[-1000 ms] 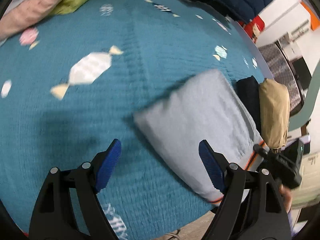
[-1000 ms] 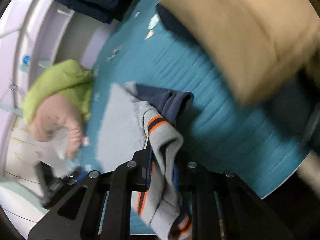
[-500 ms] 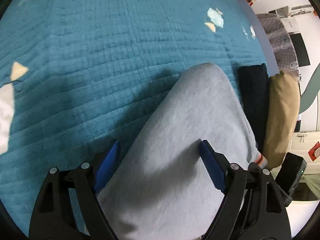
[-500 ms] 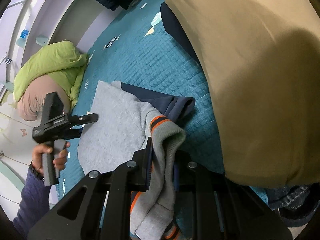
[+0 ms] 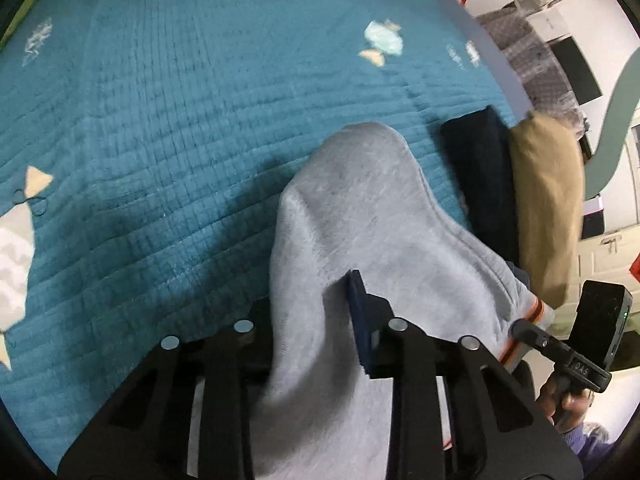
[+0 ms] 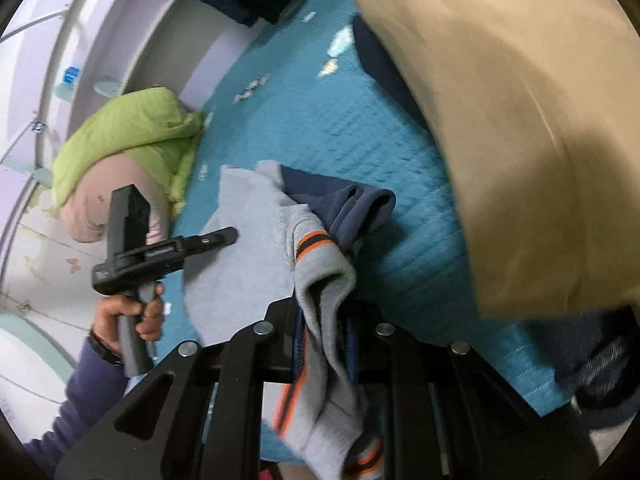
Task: Fold large clothes
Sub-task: 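Lift the folded grey jacket with both grippers and carry it toward the beige garment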
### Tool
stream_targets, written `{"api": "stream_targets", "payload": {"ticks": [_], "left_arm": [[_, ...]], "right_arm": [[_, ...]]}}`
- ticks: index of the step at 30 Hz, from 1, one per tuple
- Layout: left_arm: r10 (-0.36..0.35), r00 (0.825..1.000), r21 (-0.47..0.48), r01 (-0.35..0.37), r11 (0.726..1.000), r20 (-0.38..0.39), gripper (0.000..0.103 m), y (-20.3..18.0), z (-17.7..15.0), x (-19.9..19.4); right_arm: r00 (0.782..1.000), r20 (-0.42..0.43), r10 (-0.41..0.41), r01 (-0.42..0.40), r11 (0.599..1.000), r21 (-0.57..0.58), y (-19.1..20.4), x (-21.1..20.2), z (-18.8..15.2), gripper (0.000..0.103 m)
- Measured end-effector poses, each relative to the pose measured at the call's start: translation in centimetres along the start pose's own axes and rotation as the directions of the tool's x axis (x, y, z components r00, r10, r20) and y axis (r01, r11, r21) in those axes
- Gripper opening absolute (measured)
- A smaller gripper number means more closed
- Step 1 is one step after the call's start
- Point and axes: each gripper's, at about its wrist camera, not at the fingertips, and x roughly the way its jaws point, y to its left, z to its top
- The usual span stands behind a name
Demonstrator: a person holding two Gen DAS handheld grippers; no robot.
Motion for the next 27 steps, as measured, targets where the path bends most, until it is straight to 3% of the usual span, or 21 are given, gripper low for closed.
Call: {"api": "stream_targets", "payload": {"ticks": [8, 14, 21, 27], "left_arm": [[-0.025, 0.994, 0.03, 0.022, 0.999, 0.107, 0.025, -3.6, -1.7, -6.0], [-0.044, 0.982, 0.138, 0.019, 0.99, 0.181, 0.026, -10.0, -0.1, -11.0], [-0.069, 0.981, 0.323, 0.007, 0.946, 0.182, 0.026, -23.5, 6.7, -12.4], [-0.08, 0.992, 0.425, 0.03, 0.905, 0.099, 0.026, -34.5, 12.3, -7.8]], "right_arm": [[0.995, 0.041, 0.089, -0.086, 0.994, -0.07, 3.9, -4.5, -0.7, 0.016], [0.979, 0.13, 0.16, -0.149, 0.985, -0.09, 4.8, -10.6, 0.4, 0.016], [0.941, 0.257, 0.219, -0.213, 0.976, -0.051, 2.3, -18.5, 3.2, 0.016], [0.912, 0.354, 0.206, -0.244, 0.968, 0.066, -4.1, -22.8, 6.0, 0.016]]}}
